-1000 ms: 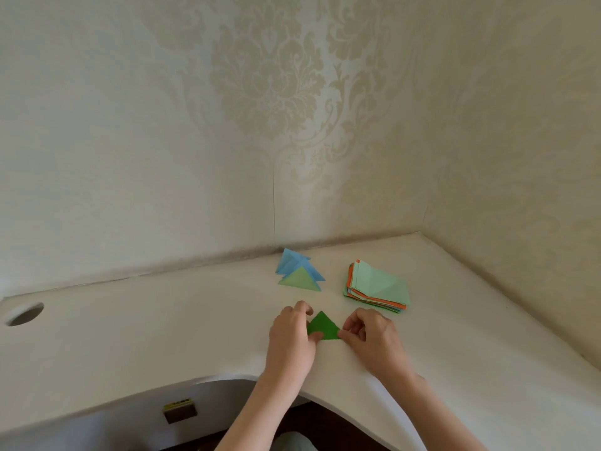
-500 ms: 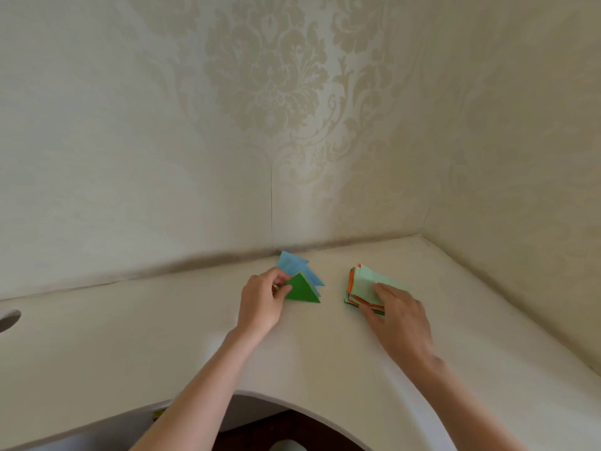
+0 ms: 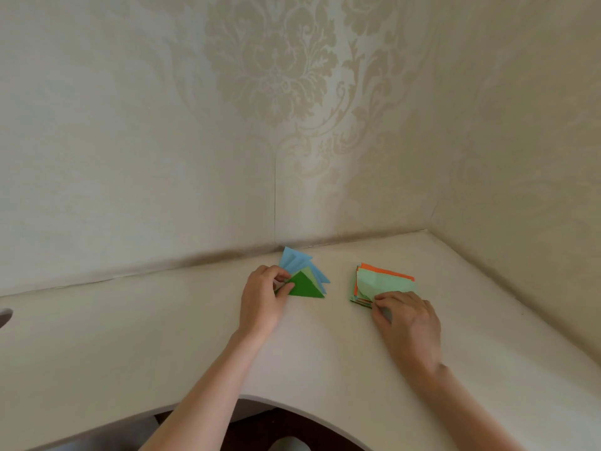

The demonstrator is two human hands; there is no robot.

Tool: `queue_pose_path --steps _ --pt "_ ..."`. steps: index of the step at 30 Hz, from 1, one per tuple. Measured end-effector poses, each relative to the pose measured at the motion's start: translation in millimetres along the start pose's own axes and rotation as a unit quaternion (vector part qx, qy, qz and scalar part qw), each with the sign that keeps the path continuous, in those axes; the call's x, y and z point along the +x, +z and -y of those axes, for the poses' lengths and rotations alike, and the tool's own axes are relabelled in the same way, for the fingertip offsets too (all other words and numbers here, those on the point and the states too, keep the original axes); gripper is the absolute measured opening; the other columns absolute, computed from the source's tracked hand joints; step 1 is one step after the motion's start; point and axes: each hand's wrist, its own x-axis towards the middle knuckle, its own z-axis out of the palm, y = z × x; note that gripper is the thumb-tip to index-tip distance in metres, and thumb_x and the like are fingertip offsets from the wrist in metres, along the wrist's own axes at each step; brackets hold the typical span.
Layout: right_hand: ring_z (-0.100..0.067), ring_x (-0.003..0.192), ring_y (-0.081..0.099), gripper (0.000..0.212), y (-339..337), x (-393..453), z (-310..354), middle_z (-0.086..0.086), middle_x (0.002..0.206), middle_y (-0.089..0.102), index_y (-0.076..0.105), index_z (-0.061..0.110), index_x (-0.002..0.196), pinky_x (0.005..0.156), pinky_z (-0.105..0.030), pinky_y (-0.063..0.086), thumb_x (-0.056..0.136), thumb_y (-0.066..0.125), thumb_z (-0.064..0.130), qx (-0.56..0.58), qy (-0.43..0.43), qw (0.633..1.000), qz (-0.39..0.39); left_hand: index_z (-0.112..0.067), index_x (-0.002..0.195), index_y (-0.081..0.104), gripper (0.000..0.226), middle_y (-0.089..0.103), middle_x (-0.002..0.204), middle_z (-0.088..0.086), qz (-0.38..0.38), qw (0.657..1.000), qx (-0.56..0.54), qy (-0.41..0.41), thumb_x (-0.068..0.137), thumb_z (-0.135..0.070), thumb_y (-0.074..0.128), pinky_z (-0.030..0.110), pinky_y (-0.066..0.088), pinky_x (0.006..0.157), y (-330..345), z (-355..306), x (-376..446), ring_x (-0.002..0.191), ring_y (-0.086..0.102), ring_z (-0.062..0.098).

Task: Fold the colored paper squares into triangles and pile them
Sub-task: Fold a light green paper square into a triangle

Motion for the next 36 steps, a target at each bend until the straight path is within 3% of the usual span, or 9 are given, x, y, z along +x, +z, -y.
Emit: queue_pose_path --steps 6,10,12,15,18,20,23,28,36 --pt "-0.023 0.073 0.065 0.009 -17 1 -5 0.006 0.081 0.072 0.075 0.019 0.073 0.063 -0.032 0.047 0.072 0.083 0.024 0.033 0.031 0.998 -0.045 -0.018 0.094 0.065 0.021 0.057 0.089 -0.004 -0.022 0.997 -0.069 -0.009 0.078 -0.01 0.076 0.006 0.036 0.066 -7 -4 -7 0.079 0.05 0.01" --pt "-0.018 0.081 0.062 0.007 -55 3 9 0.005 0.089 0.071 0.073 0.016 0.078 0.071 -0.036 0.044 0.081 0.072 0.022 0.097 -0.061 0.985 -0.13 -0.023 0.098 0.063 0.023 0.058 0.091 -0.008 -0.085 0.988 -0.126 0.016 0.081 -0.012 0.073 0.013 0.038 0.067 -25 -27 -25 0.082 0.053 0.01" --pt "-0.017 0.081 0.061 0.006 -64 -5 24 0.006 0.09 0.069 0.072 0.016 0.08 0.071 -0.036 0.045 0.083 0.073 0.022 0.111 -0.114 0.982 -0.097 -0.02 0.097 0.063 0.021 0.059 0.093 -0.007 -0.079 0.983 -0.142 0.09 0.082 -0.008 0.072 0.017 0.042 0.07 -36 -44 -40 0.084 0.056 0.013" --pt "-0.017 0.076 0.061 0.009 -51 -27 37 0.007 0.085 0.066 0.07 0.019 0.078 0.066 -0.035 0.048 0.078 0.079 0.021 0.107 -0.13 0.986 -0.021 -0.019 0.098 0.066 0.023 0.061 0.099 -0.01 0.027 0.973 -0.141 0.18 0.082 -0.003 0.07 0.02 0.046 0.078 -43 -54 -63 0.094 0.06 0.013" --pt "-0.015 0.074 0.06 0.012 -33 -42 37 0.012 0.082 0.064 0.068 0.024 0.077 0.063 -0.035 0.05 0.075 0.08 0.026 0.114 -0.106 0.987 0.033 -0.024 0.104 0.068 0.026 0.059 0.108 -0.018 0.173 0.963 -0.104 0.181 0.084 -0.007 0.067 0.019 0.043 0.092 -36 -44 -79 0.109 0.056 0.006" --pt "-0.012 0.073 0.059 0.009 -27 -49 38 0.016 0.081 0.062 0.067 0.028 0.076 0.064 -0.032 0.048 0.079 0.07 0.037 0.119 -0.095 0.986 0.066 -0.028 0.108 0.067 0.024 0.056 0.111 -0.024 0.217 0.958 -0.065 0.176 0.086 -0.018 0.066 0.015 0.039 0.096 -31 -38 -85 0.113 0.051 0.0" --pt "-0.009 0.073 0.058 0.02 -20 -54 41 0.017 0.079 0.061 0.068 0.03 0.075 0.064 -0.03 0.049 0.082 0.059 0.046 0.143 -0.078 0.981 0.105 -0.028 0.105 0.068 0.019 0.057 0.107 -0.025 0.207 0.96 -0.025 0.187 0.086 -0.027 0.067 0.015 0.038 0.093 -25 -34 -87 0.109 0.047 -0.003" --pt "-0.003 0.079 0.057 0.023 -23 -56 39 0.019 0.084 0.061 0.07 0.028 0.079 0.071 -0.029 0.05 0.084 0.061 0.048 0.207 -0.048 0.967 0.14 -0.023 0.088 0.068 0.005 0.061 0.094 -0.018 0.172 0.964 0.004 0.202 0.086 -0.027 0.066 0.033 0.045 0.085 -19 -36 -87 0.096 0.049 0.004" --pt "-0.001 0.078 0.059 0.027 -27 -51 42 0.017 0.081 0.061 0.071 0.023 0.075 0.071 -0.02 0.048 0.082 0.062 0.048 0.251 -0.002 0.956 0.153 -0.033 0.091 0.064 0.007 0.062 0.088 -0.023 0.168 0.974 -0.039 0.147 0.084 -0.033 0.064 0.032 0.047 0.083 -14 -42 -88 0.092 0.054 0.001"
